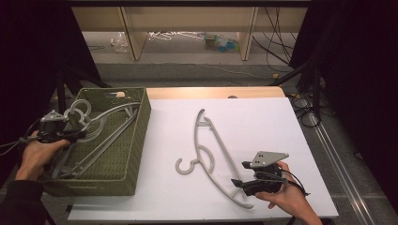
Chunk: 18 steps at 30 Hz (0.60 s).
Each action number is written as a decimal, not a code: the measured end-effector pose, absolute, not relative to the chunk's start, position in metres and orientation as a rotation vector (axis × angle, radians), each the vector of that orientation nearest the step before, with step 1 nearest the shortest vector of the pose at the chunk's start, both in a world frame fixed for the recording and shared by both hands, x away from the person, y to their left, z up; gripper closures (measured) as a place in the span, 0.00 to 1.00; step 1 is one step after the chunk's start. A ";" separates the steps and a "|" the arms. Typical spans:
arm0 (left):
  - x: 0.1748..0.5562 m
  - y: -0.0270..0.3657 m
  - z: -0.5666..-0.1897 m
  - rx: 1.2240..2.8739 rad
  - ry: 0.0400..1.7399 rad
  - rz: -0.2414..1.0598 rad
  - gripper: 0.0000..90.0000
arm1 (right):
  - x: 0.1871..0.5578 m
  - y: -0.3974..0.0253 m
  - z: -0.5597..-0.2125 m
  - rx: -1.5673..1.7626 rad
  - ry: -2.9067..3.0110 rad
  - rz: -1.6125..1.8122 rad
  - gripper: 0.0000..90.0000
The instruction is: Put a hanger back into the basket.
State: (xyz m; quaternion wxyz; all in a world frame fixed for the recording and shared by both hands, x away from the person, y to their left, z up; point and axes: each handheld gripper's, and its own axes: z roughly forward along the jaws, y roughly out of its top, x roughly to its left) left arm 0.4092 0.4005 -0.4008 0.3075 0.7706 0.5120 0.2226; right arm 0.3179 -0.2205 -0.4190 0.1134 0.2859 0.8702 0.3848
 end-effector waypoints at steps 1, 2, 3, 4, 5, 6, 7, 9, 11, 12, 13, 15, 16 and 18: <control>0.409 0.402 -0.402 2.049 1.353 0.587 0.84 | 0.318 -0.221 -0.419 0.838 2.551 1.129 0.34; 0.410 0.402 -0.402 2.037 1.373 0.588 0.83 | 0.318 -0.220 -0.420 0.840 2.552 1.128 0.34; 0.410 0.403 -0.403 2.038 1.378 0.582 0.83 | 0.318 -0.220 -0.420 0.842 2.557 1.129 0.34; 0.410 0.403 -0.403 2.029 1.405 0.596 0.83 | 0.318 -0.220 -0.420 0.839 2.554 1.129 0.34; 0.410 0.403 -0.404 2.025 1.424 0.606 0.83 | 0.318 -0.220 -0.420 0.842 2.555 1.128 0.34; 0.410 0.404 -0.403 2.030 1.439 0.619 0.81 | 0.319 -0.220 -0.420 0.830 2.553 1.134 0.34; 0.410 0.406 -0.403 2.023 1.440 0.612 0.81 | 0.318 -0.220 -0.420 0.837 2.557 1.128 0.34; 0.409 0.406 -0.404 2.013 1.453 0.597 0.82 | 0.318 -0.220 -0.420 0.835 2.565 1.126 0.34; 0.408 0.405 -0.404 2.009 1.466 0.607 0.81 | 0.318 -0.219 -0.420 0.843 2.564 1.126 0.34; 0.407 0.405 -0.404 1.999 1.470 0.612 0.80 | 0.318 -0.219 -0.420 0.847 2.560 1.127 0.34; 0.407 0.405 -0.403 1.989 1.471 0.619 0.80 | 0.318 -0.219 -0.421 0.845 2.565 1.125 0.34; 0.403 0.403 -0.399 1.963 1.461 0.635 0.79 | 0.318 -0.219 -0.421 0.837 2.564 1.124 0.34; 0.400 0.402 -0.397 1.957 1.455 0.642 0.77 | 0.318 -0.219 -0.421 0.841 2.563 1.125 0.34; 0.394 0.396 -0.391 1.905 1.426 0.652 0.75 | 0.318 -0.219 -0.421 0.842 2.561 1.127 0.34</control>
